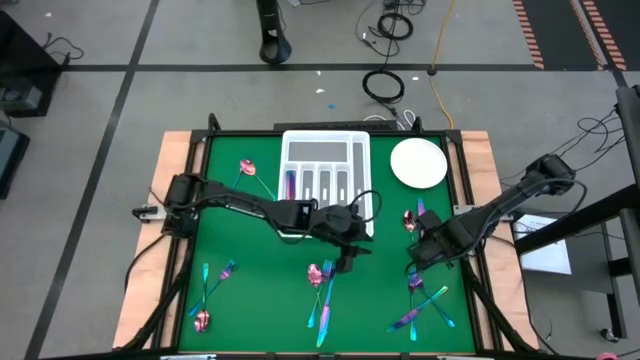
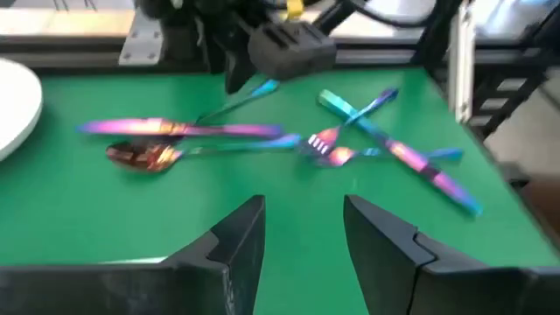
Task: Sort silverware
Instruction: Put the blue table knife into the silverware tray
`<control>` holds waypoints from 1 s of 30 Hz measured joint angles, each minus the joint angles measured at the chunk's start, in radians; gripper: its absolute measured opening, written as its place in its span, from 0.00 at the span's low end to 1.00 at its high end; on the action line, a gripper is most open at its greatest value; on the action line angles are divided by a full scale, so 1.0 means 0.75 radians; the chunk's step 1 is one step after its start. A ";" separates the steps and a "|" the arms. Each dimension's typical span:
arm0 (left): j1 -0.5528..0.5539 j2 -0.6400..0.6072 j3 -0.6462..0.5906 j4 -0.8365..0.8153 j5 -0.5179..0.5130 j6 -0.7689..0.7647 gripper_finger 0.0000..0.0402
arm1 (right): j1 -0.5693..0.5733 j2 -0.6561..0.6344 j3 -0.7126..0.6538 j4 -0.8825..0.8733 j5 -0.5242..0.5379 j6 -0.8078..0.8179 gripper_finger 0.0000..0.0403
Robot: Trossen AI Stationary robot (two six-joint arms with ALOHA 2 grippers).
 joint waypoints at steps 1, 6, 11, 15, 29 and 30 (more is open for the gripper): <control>0.006 0.000 0.000 -0.017 0.000 0.009 0.39 | -0.004 -0.027 -0.043 0.031 0.006 0.007 0.32; 0.024 -0.013 0.000 -0.101 -0.001 0.010 0.39 | -0.032 -0.138 -0.171 0.163 0.059 0.058 0.32; 0.038 -0.014 0.000 -0.093 -0.005 0.012 0.39 | -0.048 -0.157 -0.190 0.183 0.119 0.097 0.32; 0.045 -0.015 0.000 -0.087 -0.007 0.018 0.39 | -0.049 -0.149 -0.238 0.239 0.102 0.161 0.32; 0.044 -0.015 -0.001 -0.119 -0.009 0.054 0.39 | -0.049 -0.131 -0.414 0.496 0.086 0.251 0.32; 0.044 -0.015 -0.001 -0.118 -0.009 0.054 0.39 | -0.050 -0.127 -0.421 0.502 0.086 0.256 0.32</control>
